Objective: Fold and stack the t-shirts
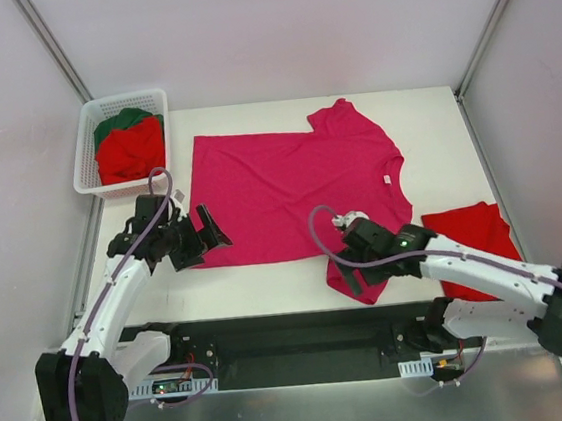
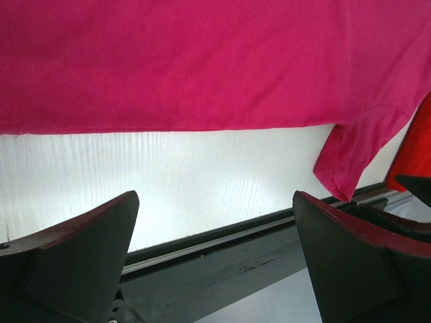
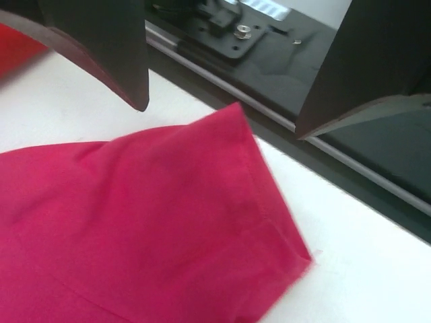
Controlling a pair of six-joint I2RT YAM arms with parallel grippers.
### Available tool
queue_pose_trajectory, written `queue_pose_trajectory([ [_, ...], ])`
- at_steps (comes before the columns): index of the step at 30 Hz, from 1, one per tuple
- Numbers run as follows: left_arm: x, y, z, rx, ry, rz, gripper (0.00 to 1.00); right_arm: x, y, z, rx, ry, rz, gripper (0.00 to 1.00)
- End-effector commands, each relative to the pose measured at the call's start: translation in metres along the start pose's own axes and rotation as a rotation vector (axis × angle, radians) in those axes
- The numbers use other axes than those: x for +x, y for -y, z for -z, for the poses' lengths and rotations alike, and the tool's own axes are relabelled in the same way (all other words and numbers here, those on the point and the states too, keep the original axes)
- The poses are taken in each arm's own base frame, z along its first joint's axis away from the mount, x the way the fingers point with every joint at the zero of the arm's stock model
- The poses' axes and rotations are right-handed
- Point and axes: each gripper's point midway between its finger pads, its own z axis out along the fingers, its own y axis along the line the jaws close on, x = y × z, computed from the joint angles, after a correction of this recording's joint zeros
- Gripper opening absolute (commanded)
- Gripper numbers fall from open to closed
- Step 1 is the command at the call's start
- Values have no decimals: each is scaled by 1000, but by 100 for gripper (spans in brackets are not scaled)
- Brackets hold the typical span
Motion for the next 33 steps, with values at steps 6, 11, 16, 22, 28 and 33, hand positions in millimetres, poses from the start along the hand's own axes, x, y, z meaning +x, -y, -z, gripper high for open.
queue_pose_trajectory([
  [6,7,6,16,55,55,-37,99,-38,22,12,420,53,141,97],
  [11,7,3,17,43,60,-48,99,-26,7,12,439,-19,181,93],
  [16,10,-2,15,27,50,-45,99,-5,-17,12,425,-55,198,90],
  [22,15,-2,15,39,40,-44,99,-3,-32,10,462,-20,228,85],
  [28,14,7,21,70,43,-45,99,-22,-42,3,508,30,282,84],
  [33,13,9,23,72,45,-48,99,-33,-50,-8,547,22,351,86],
])
